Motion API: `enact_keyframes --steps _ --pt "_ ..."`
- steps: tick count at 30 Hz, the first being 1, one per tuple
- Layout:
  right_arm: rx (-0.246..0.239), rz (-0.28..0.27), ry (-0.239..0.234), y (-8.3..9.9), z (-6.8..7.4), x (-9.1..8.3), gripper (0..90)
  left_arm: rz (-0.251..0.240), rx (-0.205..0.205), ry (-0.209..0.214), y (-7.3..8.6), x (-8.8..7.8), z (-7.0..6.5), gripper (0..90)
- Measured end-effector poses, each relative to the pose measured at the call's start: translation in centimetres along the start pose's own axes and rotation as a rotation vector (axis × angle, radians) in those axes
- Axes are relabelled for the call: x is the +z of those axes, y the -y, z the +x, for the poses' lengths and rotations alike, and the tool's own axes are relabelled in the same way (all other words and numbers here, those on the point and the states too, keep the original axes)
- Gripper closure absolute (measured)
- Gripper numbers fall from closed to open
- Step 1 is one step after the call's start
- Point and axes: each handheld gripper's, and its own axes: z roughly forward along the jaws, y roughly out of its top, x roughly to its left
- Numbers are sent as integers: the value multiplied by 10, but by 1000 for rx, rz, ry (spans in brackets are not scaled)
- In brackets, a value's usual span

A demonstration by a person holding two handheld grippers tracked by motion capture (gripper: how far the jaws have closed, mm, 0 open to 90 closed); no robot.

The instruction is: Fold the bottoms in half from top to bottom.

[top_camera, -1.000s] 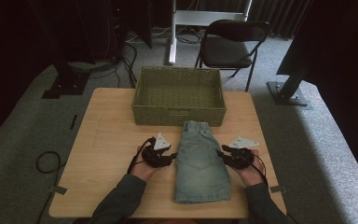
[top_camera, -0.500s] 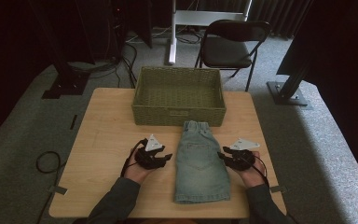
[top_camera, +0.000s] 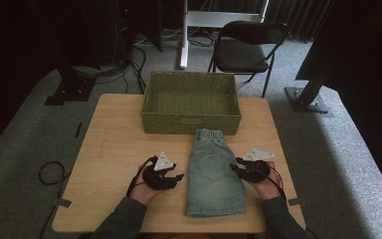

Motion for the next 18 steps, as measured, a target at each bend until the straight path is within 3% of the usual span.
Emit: enact_keyframes --steps 3,7,14,18 --pt "-5 -1 -1 0 0 0 629 19 5 30 9 0 -9 491" --pt "-2 0 2 0 0 0 626 29 -29 89 20 2 -21 491" --pt "-4 -5 3 0 0 -1 625 29 -23 184 32 -4 -44 476" --pt "-7 -2 1 0 0 0 622 52 -31 267 36 -4 -55 459"
